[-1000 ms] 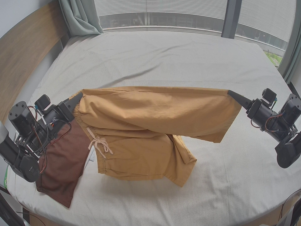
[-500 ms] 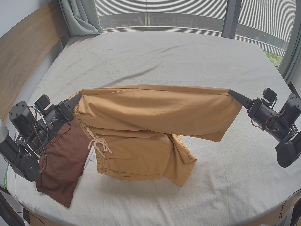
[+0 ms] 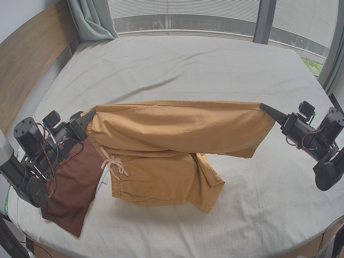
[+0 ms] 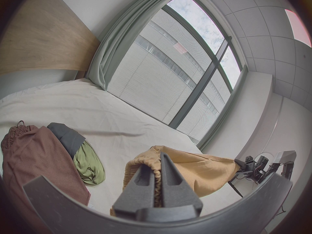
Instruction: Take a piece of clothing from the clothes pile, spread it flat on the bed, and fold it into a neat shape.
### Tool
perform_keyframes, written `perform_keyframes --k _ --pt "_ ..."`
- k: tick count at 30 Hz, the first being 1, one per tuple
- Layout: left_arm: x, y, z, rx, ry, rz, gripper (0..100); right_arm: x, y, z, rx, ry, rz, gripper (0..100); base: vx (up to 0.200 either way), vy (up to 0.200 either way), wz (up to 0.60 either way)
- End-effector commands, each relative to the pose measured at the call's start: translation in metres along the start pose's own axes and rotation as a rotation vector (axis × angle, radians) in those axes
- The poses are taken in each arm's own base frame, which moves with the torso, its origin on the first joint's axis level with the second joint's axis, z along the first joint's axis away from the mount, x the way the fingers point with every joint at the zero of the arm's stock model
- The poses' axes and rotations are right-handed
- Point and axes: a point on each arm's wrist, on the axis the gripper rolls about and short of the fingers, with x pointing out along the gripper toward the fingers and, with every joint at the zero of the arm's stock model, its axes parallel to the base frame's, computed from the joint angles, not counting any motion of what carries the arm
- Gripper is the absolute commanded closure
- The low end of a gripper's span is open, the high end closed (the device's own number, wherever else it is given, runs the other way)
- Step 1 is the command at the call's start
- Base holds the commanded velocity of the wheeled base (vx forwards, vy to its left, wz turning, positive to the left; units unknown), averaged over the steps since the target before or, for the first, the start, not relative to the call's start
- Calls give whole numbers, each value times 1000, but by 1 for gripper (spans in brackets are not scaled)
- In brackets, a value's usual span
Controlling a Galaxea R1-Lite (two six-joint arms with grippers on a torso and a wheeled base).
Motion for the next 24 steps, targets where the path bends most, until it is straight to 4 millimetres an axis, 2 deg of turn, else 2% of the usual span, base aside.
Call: perform_keyframes --k 1,14,24 --pt "10 9 -9 -9 19 16 100 7 -12 -4 7 8 -14 100 0 0 0" --pt "35 26 -19 -7 13 24 100 33 -50 -19 20 21 -39 100 0 0 0" --pt "55 37 -28 -6 -8 43 100 48 -67 -21 42 5 -32 100 0 0 0"
